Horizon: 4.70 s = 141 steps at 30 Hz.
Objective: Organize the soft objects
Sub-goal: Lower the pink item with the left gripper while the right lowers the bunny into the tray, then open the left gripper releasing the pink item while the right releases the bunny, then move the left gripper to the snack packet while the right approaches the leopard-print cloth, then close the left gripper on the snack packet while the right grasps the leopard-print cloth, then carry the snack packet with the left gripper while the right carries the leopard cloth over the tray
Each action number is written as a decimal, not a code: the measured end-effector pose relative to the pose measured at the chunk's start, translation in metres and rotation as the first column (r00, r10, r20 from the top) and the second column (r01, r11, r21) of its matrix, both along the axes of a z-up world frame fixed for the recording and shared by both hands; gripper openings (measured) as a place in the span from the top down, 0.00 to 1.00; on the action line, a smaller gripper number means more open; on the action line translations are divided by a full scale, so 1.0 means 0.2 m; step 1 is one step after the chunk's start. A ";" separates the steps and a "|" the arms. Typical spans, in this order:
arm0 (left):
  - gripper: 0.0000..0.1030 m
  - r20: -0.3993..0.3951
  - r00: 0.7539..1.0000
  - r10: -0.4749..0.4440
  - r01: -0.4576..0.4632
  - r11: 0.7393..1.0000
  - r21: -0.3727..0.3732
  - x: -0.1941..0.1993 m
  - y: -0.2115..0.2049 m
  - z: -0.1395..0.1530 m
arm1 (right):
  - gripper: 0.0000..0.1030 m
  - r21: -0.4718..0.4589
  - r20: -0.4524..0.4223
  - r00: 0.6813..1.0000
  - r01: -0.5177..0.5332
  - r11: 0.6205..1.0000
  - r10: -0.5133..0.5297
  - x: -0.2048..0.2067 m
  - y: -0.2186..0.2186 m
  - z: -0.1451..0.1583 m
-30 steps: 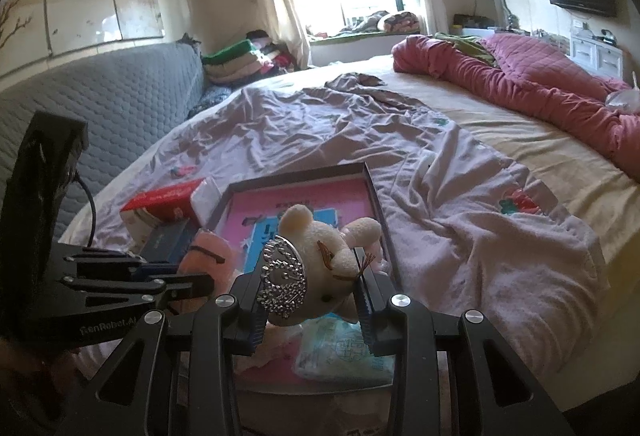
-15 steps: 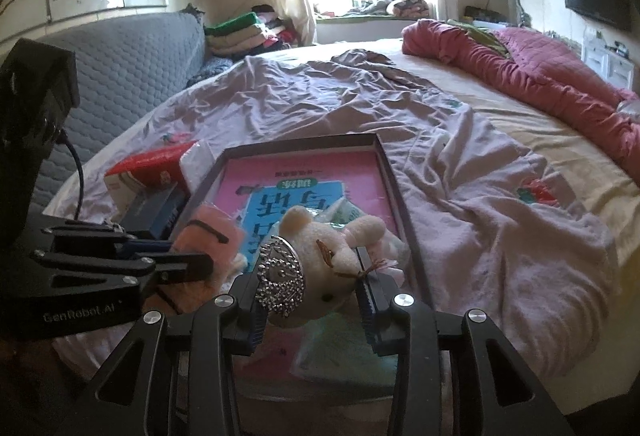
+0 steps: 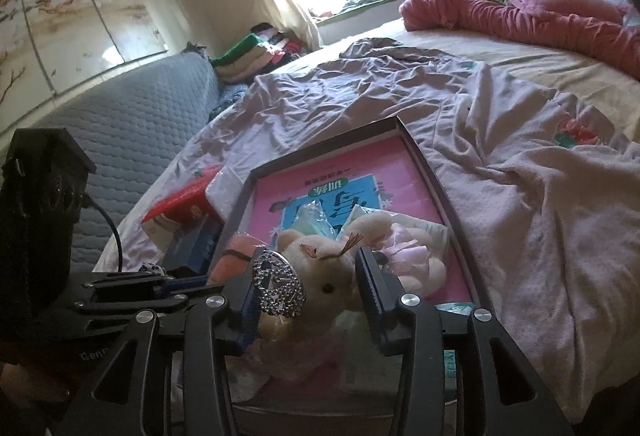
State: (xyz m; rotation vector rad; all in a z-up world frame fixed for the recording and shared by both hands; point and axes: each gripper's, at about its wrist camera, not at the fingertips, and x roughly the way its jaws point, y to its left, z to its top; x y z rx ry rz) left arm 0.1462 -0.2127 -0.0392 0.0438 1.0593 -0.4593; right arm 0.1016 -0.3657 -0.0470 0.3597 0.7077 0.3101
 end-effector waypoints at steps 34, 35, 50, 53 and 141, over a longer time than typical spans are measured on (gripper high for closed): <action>0.57 0.024 1.000 -0.007 0.008 0.999 -0.047 -0.03 0.01 0.07 | 0.23 0.067 0.069 0.997 0.012 0.998 -0.016 -0.06 -0.02 0.13; 0.57 0.028 1.000 -0.005 0.006 0.999 -0.043 -0.03 0.02 0.08 | 0.23 0.065 0.072 0.997 0.011 0.998 -0.016 -0.06 -0.01 0.14; 0.49 0.133 0.973 0.188 -0.191 0.981 0.014 -0.17 0.59 0.35 | 0.22 -0.032 0.156 0.976 -0.147 0.989 0.150 -0.19 0.36 0.43; 0.49 0.131 0.959 0.251 -0.257 0.966 0.031 -0.17 0.78 0.34 | 0.22 -0.012 0.127 0.976 -0.179 0.984 0.179 -0.20 0.48 0.43; 0.69 0.173 0.983 0.064 -0.058 0.997 -0.040 -0.24 0.29 0.41 | 0.83 -0.121 0.177 0.981 0.102 0.987 -0.080 -0.24 0.04 0.53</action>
